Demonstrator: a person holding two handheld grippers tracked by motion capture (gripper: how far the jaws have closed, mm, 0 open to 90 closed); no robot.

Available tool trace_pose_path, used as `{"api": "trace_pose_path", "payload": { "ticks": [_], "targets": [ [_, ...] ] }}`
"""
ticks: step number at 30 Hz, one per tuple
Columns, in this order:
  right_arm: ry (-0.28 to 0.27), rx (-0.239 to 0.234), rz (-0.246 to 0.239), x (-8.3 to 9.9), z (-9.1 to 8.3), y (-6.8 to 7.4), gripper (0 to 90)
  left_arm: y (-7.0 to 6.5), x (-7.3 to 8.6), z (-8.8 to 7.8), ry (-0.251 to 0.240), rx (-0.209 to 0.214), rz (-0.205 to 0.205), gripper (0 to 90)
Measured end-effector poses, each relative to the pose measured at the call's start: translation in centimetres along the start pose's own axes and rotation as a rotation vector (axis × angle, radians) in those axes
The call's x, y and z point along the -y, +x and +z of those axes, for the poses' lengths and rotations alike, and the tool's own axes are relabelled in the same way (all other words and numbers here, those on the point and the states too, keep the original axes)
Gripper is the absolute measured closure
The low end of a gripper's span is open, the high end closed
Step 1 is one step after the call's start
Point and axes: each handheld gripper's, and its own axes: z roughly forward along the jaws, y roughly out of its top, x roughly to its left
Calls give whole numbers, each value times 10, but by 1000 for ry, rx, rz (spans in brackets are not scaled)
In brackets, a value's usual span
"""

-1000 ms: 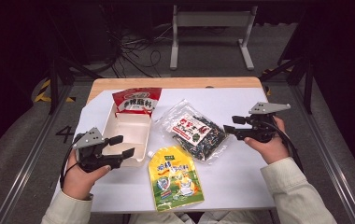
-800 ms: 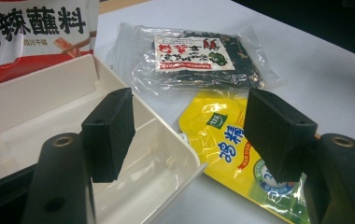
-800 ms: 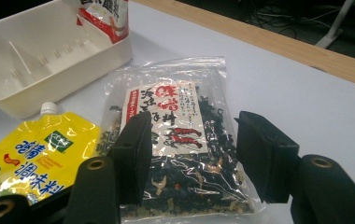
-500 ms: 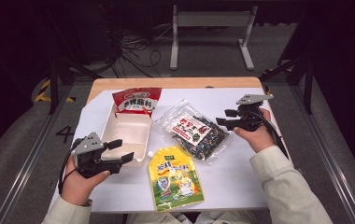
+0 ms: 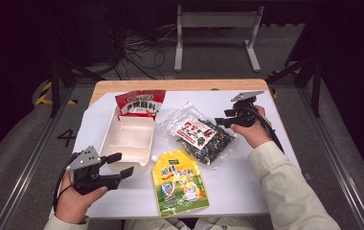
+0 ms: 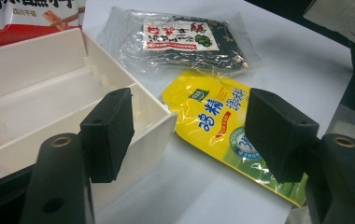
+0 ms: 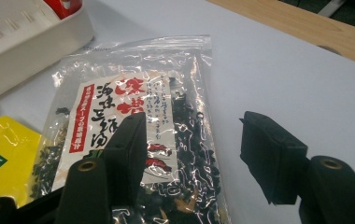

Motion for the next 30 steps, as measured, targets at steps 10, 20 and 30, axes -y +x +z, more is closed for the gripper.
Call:
{"api": "trace_pose_path", "payload": {
  "ticks": [10,20,30],
  "targets": [
    [33,-12,28,3,18,-7,391,-1,4,3,12,5,2,336],
    [47,-24,64,6,33,-14,371,-2,4,6,16,6,-1,335],
    [100,-25,102,13,50,-20,364,-2,4,10,24,12,7,336]
  ]
}}
